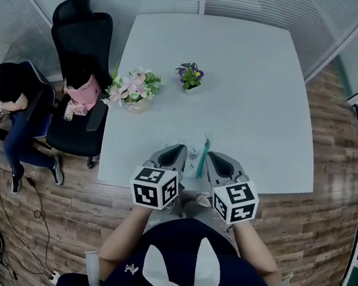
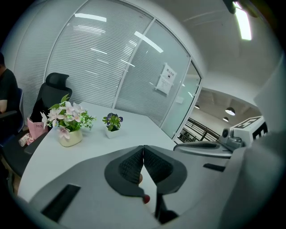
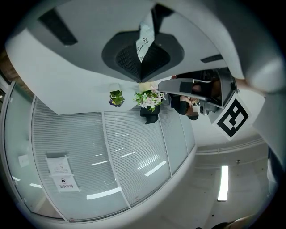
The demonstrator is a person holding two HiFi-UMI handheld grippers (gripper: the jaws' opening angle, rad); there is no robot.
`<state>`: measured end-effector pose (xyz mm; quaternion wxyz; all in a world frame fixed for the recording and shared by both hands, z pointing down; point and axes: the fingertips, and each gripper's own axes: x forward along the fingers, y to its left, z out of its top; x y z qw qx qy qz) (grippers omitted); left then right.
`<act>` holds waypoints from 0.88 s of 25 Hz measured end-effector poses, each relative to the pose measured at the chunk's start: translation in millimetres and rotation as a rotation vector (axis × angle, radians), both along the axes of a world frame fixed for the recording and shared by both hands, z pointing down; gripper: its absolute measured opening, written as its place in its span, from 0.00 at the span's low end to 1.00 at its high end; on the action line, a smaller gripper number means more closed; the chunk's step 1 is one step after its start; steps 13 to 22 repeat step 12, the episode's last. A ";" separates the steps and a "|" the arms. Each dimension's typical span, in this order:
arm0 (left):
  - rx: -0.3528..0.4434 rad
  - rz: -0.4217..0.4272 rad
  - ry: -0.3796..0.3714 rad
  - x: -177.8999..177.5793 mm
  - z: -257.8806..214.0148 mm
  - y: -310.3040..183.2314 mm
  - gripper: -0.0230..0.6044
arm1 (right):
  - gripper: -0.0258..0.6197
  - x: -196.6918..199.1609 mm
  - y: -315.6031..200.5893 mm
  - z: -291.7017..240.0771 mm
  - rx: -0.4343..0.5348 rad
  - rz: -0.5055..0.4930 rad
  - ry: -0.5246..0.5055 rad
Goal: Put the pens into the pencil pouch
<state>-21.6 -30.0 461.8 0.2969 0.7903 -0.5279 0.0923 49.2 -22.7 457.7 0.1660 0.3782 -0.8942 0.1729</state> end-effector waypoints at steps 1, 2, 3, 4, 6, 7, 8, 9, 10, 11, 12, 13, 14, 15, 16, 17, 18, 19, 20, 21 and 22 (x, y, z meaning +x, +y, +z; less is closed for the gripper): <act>-0.003 -0.005 -0.002 -1.0 0.9 0.6 0.07 | 0.04 -0.9 0.8 -0.5 0.000 -0.003 -0.002; -0.006 -0.007 -0.005 -1.5 1.9 1.3 0.07 | 0.04 -1.6 1.5 -1.0 0.000 -0.005 -0.004; -0.009 -0.008 -0.008 -1.5 2.8 1.9 0.07 | 0.04 -2.0 1.9 -1.5 0.000 -0.006 -0.006; -0.011 -0.005 -0.010 -1.0 3.4 2.6 0.07 | 0.04 -2.2 2.1 -1.8 -0.001 -0.007 -0.008; -0.011 0.004 -0.014 0.7 4.1 4.2 0.07 | 0.04 -2.1 2.7 -1.8 -0.001 -0.007 -0.010; -0.009 0.009 -0.017 1.7 4.6 5.1 0.07 | 0.04 -1.6 3.2 -1.4 -0.002 -0.008 -0.010; -0.009 0.012 -0.022 2.4 5.3 6.0 0.07 | 0.04 -1.2 3.8 -0.7 -0.004 -0.008 -0.010; -0.009 0.013 -0.028 2.8 6.3 6.6 0.07 | 0.04 -0.7 4.3 0.0 -0.005 -0.007 -0.010; -0.011 0.013 -0.035 2.8 7.4 7.1 0.07 | 0.04 -0.3 4.7 0.6 -0.006 -0.006 -0.011; -0.015 0.013 -0.040 2.7 8.5 7.5 0.07 | 0.04 0.0 5.1 1.2 -0.006 -0.005 -0.011; -0.018 0.012 -0.045 2.5 9.7 7.9 0.07 | 0.04 0.4 5.4 1.8 -0.007 -0.004 -0.011; -0.018 0.012 -0.045 2.5 9.7 7.9 0.07 | 0.04 0.4 5.4 1.8 -0.007 -0.004 -0.011; -0.018 0.012 -0.045 2.5 9.7 7.9 0.07 | 0.04 0.4 5.4 1.8 -0.007 -0.004 -0.011; -0.018 0.012 -0.045 2.5 9.7 7.9 0.07 | 0.04 0.4 5.4 1.8 -0.007 -0.004 -0.011; -0.018 0.012 -0.045 2.5 9.7 7.9 0.07 | 0.04 0.4 5.4 1.8 -0.007 -0.004 -0.011; -0.018 0.012 -0.045 2.5 9.7 7.9 0.07 | 0.04 0.4 5.4 1.8 -0.007 -0.004 -0.011; -0.018 0.012 -0.045 2.5 9.7 7.9 0.07 | 0.04 0.4 5.4 1.8 -0.007 -0.004 -0.011; -0.018 0.012 -0.045 2.5 9.7 7.9 0.07 | 0.04 0.4 5.4 1.8 -0.007 -0.004 -0.011; -0.018 0.012 -0.045 2.5 9.7 7.9 0.07 | 0.04 0.4 5.4 1.8 -0.007 -0.004 -0.011; -0.018 0.012 -0.045 2.5 9.7 7.9 0.07 | 0.04 0.4 5.4 1.8 -0.007 -0.004 -0.011; -0.018 0.012 -0.045 2.5 9.7 7.9 0.07 | 0.04 0.4 5.4 1.8 -0.007 -0.004 -0.011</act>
